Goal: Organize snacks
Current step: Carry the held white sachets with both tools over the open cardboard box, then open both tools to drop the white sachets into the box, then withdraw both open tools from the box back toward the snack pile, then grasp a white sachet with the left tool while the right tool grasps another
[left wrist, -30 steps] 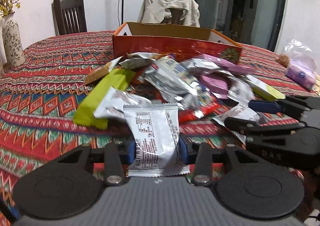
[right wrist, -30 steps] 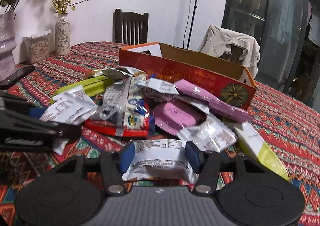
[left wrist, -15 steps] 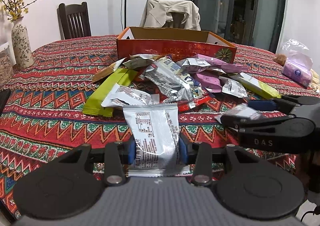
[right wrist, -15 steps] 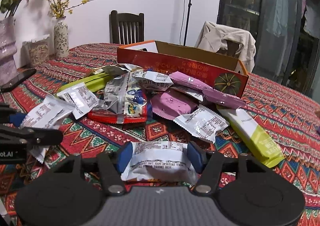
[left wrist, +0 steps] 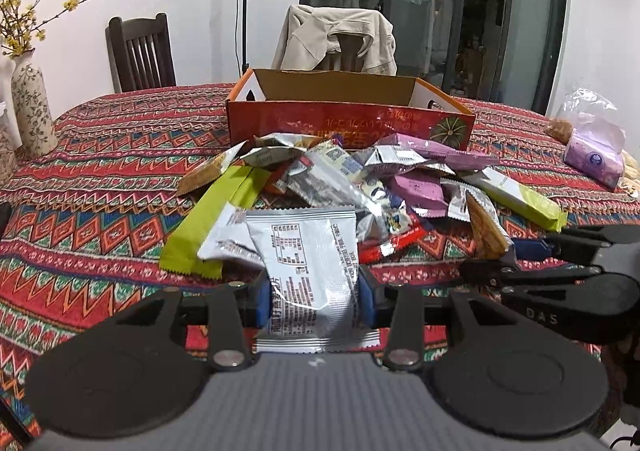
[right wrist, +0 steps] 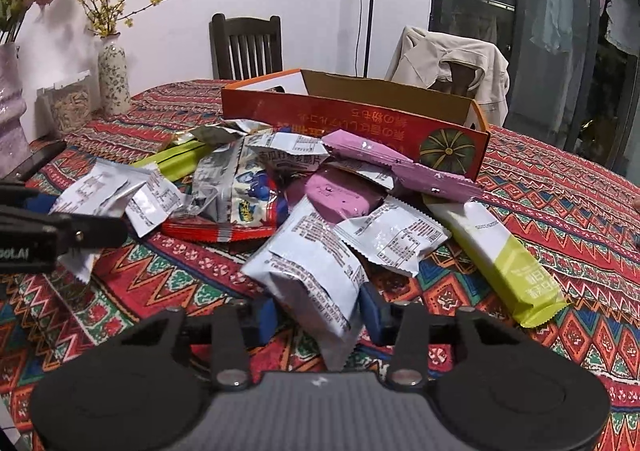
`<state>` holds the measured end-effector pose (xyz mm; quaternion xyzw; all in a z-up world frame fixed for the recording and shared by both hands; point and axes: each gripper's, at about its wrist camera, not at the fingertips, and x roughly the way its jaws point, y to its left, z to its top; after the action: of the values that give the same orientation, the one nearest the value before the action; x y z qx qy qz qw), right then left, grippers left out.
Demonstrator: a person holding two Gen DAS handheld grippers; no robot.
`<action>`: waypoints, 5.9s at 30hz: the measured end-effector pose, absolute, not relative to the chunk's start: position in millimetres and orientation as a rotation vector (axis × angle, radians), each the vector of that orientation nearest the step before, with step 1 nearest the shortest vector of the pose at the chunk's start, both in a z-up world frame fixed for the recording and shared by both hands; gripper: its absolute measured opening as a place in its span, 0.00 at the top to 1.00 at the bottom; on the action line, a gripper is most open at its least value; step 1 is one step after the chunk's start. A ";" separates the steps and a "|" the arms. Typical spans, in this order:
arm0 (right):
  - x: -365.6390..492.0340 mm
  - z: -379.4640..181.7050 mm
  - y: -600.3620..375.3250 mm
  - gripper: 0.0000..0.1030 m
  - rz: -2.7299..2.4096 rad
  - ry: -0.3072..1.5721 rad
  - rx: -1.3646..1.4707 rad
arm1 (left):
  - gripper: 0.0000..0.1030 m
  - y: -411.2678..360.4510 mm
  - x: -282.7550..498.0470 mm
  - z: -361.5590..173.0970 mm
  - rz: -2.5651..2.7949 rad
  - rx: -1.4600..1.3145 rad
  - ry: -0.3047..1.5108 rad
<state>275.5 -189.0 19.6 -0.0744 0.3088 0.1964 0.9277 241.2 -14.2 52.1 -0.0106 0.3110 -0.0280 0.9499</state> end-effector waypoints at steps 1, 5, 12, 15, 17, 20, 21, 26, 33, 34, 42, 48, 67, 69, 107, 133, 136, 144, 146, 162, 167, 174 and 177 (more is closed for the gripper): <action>274.9 20.9 -190.7 0.63 0.410 0.628 -0.139 | 0.59 -13.9 244.2 52.7 -0.059 -0.024 0.633; 273.0 27.4 -197.1 0.69 0.431 0.606 -0.092 | 0.59 -6.6 258.0 59.0 -0.060 -0.028 0.623; 284.1 65.0 -208.5 0.69 0.472 0.536 -0.055 | 0.59 14.9 299.6 90.7 -0.131 -0.064 0.575; 309.1 90.8 -213.5 0.69 0.485 0.488 -0.066 | 0.59 20.5 340.3 107.9 -0.120 -0.015 0.539; 331.2 105.6 -214.1 0.69 0.469 0.459 -0.103 | 0.59 25.4 378.0 120.4 -0.120 0.000 0.534; 377.8 125.1 -219.0 0.69 0.474 0.444 -0.122 | 0.59 31.1 440.7 130.3 -0.207 -0.015 0.587; 396.9 129.0 -221.2 0.69 0.482 0.450 -0.126 | 0.59 32.9 465.1 129.5 -0.213 -0.030 0.622; 515.4 127.4 -210.7 0.69 0.486 0.559 -0.271 | 0.59 27.2 574.8 108.0 -0.163 0.037 0.750; 651.4 75.1 -185.2 0.69 0.419 0.795 -0.485 | 0.58 16.3 657.0 81.0 -0.131 0.110 0.857; 663.4 69.5 -182.6 0.69 0.417 0.819 -0.496 | 0.57 15.3 660.9 77.4 -0.123 0.121 0.864; 690.0 48.3 -176.7 0.20 0.349 0.835 -0.541 | 0.31 15.3 666.6 75.3 -0.103 0.138 0.855; 657.5 76.7 -187.5 0.20 0.353 0.784 -0.511 | 0.26 22.3 626.3 116.6 -0.107 0.122 0.802; 292.7 170.4 -281.1 0.00 0.444 0.369 -0.089 | 0.00 36.8 230.8 150.7 -0.029 0.020 0.371; 255.1 156.0 -280.9 0.00 0.439 0.348 -0.068 | 0.00 33.4 197.0 134.1 -0.003 0.003 0.352; 125.7 -8.8 -267.9 0.00 0.283 0.373 0.102 | 0.00 -3.5 125.9 12.5 0.019 0.061 0.438; 284.4 22.7 -229.8 0.17 0.314 0.572 0.063 | 0.40 23.8 277.1 34.2 0.072 -0.057 0.605; 304.7 23.0 -219.1 0.17 0.325 0.594 0.034 | 0.50 25.5 287.9 34.0 0.080 -0.049 0.610; 343.6 21.2 -206.1 0.18 0.308 0.639 0.016 | 0.76 20.2 288.7 34.2 0.062 -0.024 0.617; 350.5 18.4 -202.2 0.18 0.307 0.653 0.010 | 0.82 16.7 287.3 33.1 0.047 -0.032 0.626; 275.0 23.3 -221.1 0.39 0.384 0.671 -0.019 | 0.90 23.1 220.0 32.9 -0.033 -0.031 0.723; 263.8 20.9 -230.2 0.35 0.369 0.661 0.015 | 0.42 14.7 230.8 46.6 -0.134 0.095 0.582; 273.8 18.4 -234.1 0.33 0.331 0.646 0.041 | 0.21 -2.4 264.4 34.4 -0.321 0.453 0.536; 272.7 18.9 -232.0 0.25 0.345 0.636 0.052 | 0.18 2.4 282.5 27.4 -0.387 0.448 0.597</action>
<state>272.7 -232.0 18.9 0.0256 0.3113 0.1687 0.9349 282.5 2.4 27.4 0.2173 0.2899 -0.1877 0.9130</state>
